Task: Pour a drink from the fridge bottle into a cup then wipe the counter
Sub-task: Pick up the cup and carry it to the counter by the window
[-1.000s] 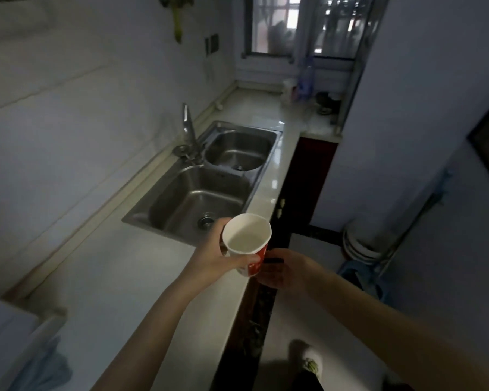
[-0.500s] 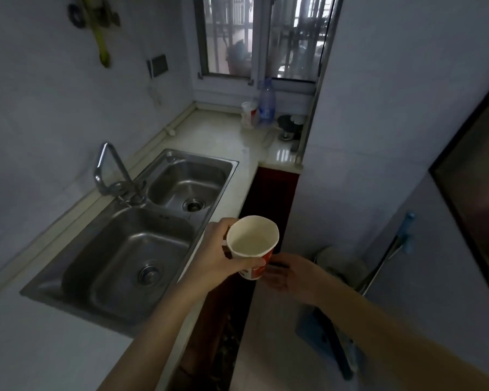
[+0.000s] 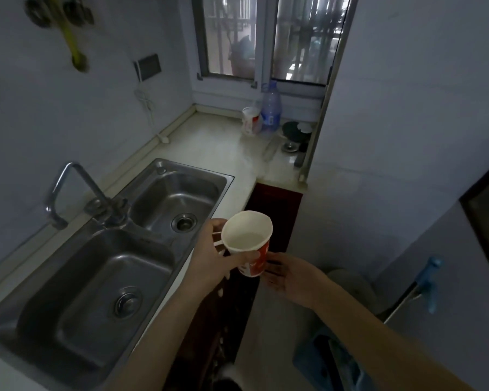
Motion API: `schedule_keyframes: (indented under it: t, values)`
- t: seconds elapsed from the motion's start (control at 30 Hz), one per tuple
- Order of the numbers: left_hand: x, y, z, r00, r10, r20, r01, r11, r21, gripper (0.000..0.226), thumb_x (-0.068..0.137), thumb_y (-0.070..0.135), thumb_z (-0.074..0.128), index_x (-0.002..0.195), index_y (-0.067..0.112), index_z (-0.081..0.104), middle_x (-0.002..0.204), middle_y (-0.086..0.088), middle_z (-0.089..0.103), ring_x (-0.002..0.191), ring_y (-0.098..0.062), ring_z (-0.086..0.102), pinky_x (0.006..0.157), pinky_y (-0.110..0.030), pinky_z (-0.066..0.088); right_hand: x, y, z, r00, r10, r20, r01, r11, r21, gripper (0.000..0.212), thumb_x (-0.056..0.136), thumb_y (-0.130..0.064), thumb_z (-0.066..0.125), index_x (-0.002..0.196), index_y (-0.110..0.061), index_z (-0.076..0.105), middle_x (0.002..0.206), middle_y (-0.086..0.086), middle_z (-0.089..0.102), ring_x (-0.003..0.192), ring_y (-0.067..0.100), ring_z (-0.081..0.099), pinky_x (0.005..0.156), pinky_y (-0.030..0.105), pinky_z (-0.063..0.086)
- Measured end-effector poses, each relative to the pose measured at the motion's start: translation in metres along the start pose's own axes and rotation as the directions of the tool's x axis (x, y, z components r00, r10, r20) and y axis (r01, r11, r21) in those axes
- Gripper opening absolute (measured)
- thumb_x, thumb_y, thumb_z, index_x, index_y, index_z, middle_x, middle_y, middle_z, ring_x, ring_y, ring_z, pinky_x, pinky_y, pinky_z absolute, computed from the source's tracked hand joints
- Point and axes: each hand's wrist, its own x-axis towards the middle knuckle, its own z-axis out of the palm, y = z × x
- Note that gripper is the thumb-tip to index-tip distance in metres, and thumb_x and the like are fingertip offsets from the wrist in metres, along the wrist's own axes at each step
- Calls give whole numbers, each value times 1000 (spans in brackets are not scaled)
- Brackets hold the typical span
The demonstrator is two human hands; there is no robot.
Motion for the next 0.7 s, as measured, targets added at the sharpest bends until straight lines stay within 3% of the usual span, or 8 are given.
schedule_keyframes:
  t: [0.1,0.17,0.23,0.33,0.4,0.47,0.6,0.7]
  values:
    - [36,0,-1,1000,11,-8,-11,1000,-29,80,60,11,92,127,12,48,121,7,56,107,-5,58,71,-9,51,26,-25,5,1000,18,-9,-18,1000,0,24,97,-18,50,116,-6,60,101,13,64,89,26,63,67,34,54]
    - [64,-1,-3,1000,23,-14,-24,999,-48,88,49,31,93,125,16,50,121,6,58,108,-8,60,72,-11,52,47,-44,10,1000,19,-21,-19,1000,-1,22,95,-17,53,113,-7,63,102,13,66,93,26,64,73,36,53]
    - [94,-3,-7,999,30,-14,-31,998,-63,89,44,44,87,123,22,51,124,4,58,110,-10,60,75,-15,54,67,-66,19,999,12,-33,-13,1000,-14,20,94,-18,56,109,-9,65,104,12,67,97,25,64,75,34,53]
    - [138,-6,-15,999,37,-22,-38,998,-49,88,45,46,87,123,25,52,126,2,58,113,-11,60,84,-26,56,94,-99,33,998,1,-59,-3,1000,-29,15,92,-17,58,100,-9,67,100,11,67,93,23,63,75,32,51]
    - [165,-4,-20,999,47,-21,-48,998,-48,88,47,43,90,124,22,52,125,3,60,111,-10,61,86,-29,56,110,-120,42,999,-8,-53,7,1000,-8,15,93,-16,56,99,-7,66,98,13,66,90,24,61,75,33,51]
    - [192,-1,-24,998,61,-14,-62,997,-51,87,50,35,96,124,20,52,123,5,60,108,-5,62,82,-22,55,127,-141,50,998,-13,-54,14,1000,16,14,94,-14,55,96,-6,66,96,13,65,87,25,61,76,33,50]
    - [237,1,-22,995,92,46,-89,994,-63,73,67,5,86,129,12,48,127,1,55,103,7,60,79,-15,53,155,-176,57,997,-2,-76,5,999,34,12,93,-13,55,95,-6,64,92,13,64,84,24,60,75,33,50]
    - [267,-2,-18,993,91,72,-85,993,-79,73,70,-2,83,130,13,45,126,3,53,103,4,61,76,-14,53,178,-198,57,996,9,-84,-6,999,33,13,93,-13,55,101,-6,62,95,13,63,86,24,60,73,33,50]
